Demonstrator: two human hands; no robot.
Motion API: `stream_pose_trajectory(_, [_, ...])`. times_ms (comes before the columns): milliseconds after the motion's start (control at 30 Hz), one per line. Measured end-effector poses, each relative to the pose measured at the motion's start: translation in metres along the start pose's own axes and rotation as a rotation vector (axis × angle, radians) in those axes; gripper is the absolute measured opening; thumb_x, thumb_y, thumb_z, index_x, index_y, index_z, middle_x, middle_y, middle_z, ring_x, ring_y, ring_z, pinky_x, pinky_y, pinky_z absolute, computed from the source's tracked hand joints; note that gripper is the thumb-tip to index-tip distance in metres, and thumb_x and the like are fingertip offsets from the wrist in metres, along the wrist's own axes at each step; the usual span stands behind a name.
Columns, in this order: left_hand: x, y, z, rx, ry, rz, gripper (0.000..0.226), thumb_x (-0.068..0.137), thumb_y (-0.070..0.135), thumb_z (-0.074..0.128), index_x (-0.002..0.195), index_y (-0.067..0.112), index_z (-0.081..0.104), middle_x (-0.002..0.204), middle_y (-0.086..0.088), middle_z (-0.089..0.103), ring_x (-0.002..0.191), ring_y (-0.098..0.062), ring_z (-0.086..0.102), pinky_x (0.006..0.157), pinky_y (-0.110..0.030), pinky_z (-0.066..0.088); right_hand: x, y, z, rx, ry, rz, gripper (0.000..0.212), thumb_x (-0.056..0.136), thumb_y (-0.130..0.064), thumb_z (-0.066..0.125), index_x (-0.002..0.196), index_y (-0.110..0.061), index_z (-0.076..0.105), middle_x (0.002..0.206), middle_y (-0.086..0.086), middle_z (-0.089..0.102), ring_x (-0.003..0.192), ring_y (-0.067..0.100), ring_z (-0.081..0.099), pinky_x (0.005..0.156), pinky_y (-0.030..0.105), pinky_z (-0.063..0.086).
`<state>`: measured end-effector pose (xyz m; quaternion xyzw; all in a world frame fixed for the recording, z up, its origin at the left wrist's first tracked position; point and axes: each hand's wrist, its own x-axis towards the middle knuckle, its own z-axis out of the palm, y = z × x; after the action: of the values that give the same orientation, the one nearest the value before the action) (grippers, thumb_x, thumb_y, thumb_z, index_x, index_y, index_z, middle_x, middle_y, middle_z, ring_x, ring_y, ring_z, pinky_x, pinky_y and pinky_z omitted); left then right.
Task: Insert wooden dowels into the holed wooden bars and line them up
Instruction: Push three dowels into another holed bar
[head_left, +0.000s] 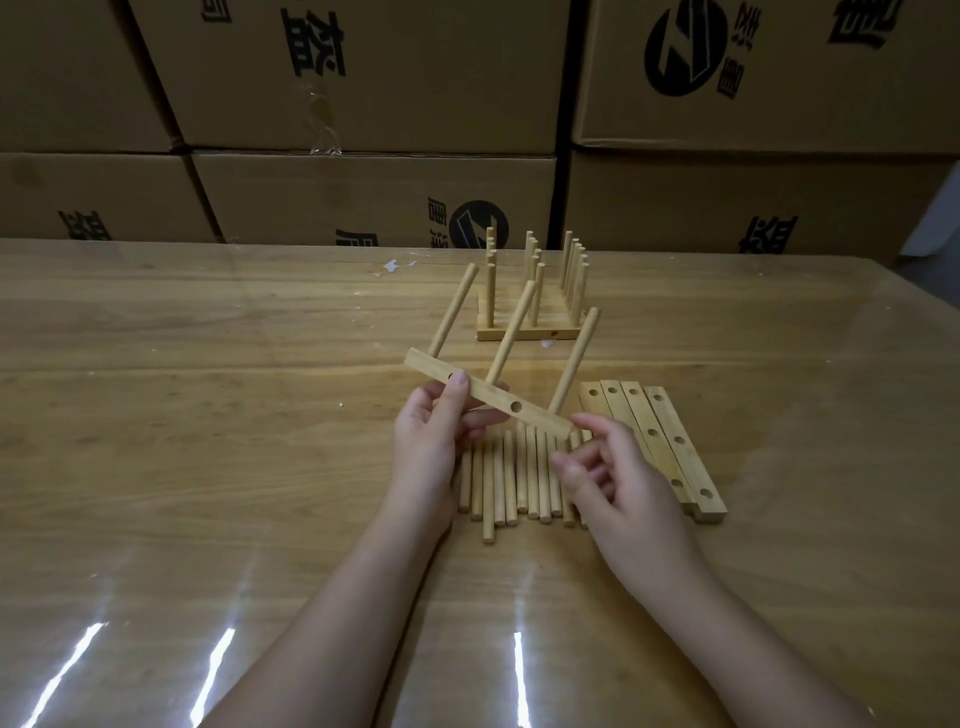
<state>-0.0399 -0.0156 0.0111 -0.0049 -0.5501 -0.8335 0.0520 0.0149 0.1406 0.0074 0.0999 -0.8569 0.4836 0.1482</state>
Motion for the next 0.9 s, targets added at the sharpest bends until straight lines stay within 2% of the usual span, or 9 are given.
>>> stream_pose_trajectory(133, [-0.001,0.0,-0.001,-0.035,-0.065,-0.008,0.017,0.093,0.027,0.054,0.098,0.011,0.055,0.096,-0.013,0.074,0.07,-0.012,0.071,0.06,-0.018,0.051,0.001,0.004,-0.002,0.025,0.051,0.054,0.063,0.073,-0.066,0.04,0.125,-0.029,0.045,0.087,-0.011,0.06,0.073,0.002,0.06,0.064,0.027,0.054])
stream_pose_trajectory(167, [-0.001,0.0,-0.002,-0.028,-0.096,-0.012,0.02,0.091,0.03,0.056,0.101,0.012,0.056,0.098,-0.013,0.074,0.075,-0.014,0.072,0.062,-0.018,0.052,0.001,0.005,-0.003,0.05,0.066,0.075,0.061,0.073,-0.064,0.042,0.124,-0.03,0.046,0.089,-0.01,0.06,0.075,0.004,0.062,0.065,0.03,0.055])
stream_pose_trajectory(233, [-0.001,0.0,-0.003,-0.019,-0.156,-0.023,0.027,0.088,0.034,0.059,0.105,0.013,0.056,0.103,-0.012,0.073,0.085,-0.018,0.072,0.067,-0.019,0.053,0.004,0.007,-0.004,0.131,0.098,0.106,0.042,0.079,-0.053,0.048,0.116,-0.034,0.048,0.091,-0.007,0.061,0.078,0.008,0.064,0.069,0.036,0.056])
stream_pose_trajectory(300, [-0.001,-0.001,-0.003,-0.037,-0.201,-0.037,0.03,0.087,0.032,0.058,0.108,0.011,0.056,0.104,-0.013,0.073,0.088,-0.02,0.072,0.069,-0.021,0.054,0.007,0.008,-0.006,0.218,0.117,0.111,0.022,0.085,-0.04,0.053,0.106,-0.041,0.049,0.092,-0.006,0.063,0.081,0.007,0.065,0.069,0.03,0.056])
stream_pose_trajectory(400, [-0.002,-0.002,-0.004,-0.051,-0.239,-0.044,0.029,0.087,0.03,0.056,0.108,0.01,0.056,0.105,-0.014,0.072,0.089,-0.022,0.072,0.07,-0.022,0.055,0.009,0.008,-0.009,0.31,0.133,0.117,0.016,0.088,-0.028,0.055,0.098,-0.04,0.053,0.086,-0.005,0.066,0.077,0.006,0.066,0.064,0.02,0.054])
stream_pose_trajectory(467, [-0.001,-0.003,-0.005,-0.057,-0.234,-0.047,0.03,0.086,0.031,0.058,0.109,0.012,0.056,0.106,-0.014,0.072,0.089,-0.024,0.072,0.069,-0.022,0.055,0.009,0.008,-0.01,0.331,0.154,0.107,0.016,0.09,-0.023,0.054,0.095,-0.037,0.056,0.084,-0.011,0.067,0.074,0.006,0.065,0.062,0.017,0.052])
stream_pose_trajectory(533, [0.0,-0.001,-0.005,-0.075,-0.21,-0.04,0.032,0.088,0.037,0.058,0.111,0.015,0.054,0.106,-0.013,0.072,0.083,-0.024,0.073,0.065,-0.023,0.056,0.01,0.009,-0.011,0.348,0.185,0.102,0.015,0.091,-0.02,0.053,0.095,-0.034,0.057,0.082,-0.013,0.067,0.073,0.006,0.065,0.061,0.016,0.051])
stream_pose_trajectory(667, [0.001,0.0,-0.003,-0.092,-0.176,-0.023,0.041,0.088,0.048,0.043,0.119,0.021,0.049,0.105,-0.011,0.073,0.065,-0.018,0.072,0.054,-0.021,0.055,0.012,0.012,-0.013,0.348,0.205,0.109,0.017,0.091,-0.017,0.053,0.094,-0.033,0.057,0.084,-0.004,0.066,0.073,0.005,0.064,0.061,0.018,0.052])
stream_pose_trajectory(900, [0.003,-0.002,-0.004,-0.107,-0.119,-0.01,0.04,0.085,0.051,0.044,0.109,0.02,0.052,0.089,-0.007,0.074,0.053,-0.013,0.067,0.05,-0.019,0.053,0.01,0.01,-0.011,0.22,0.15,0.056,0.016,0.09,-0.025,0.054,0.096,-0.04,0.054,0.086,-0.007,0.064,0.073,0.001,0.063,0.061,0.014,0.049])
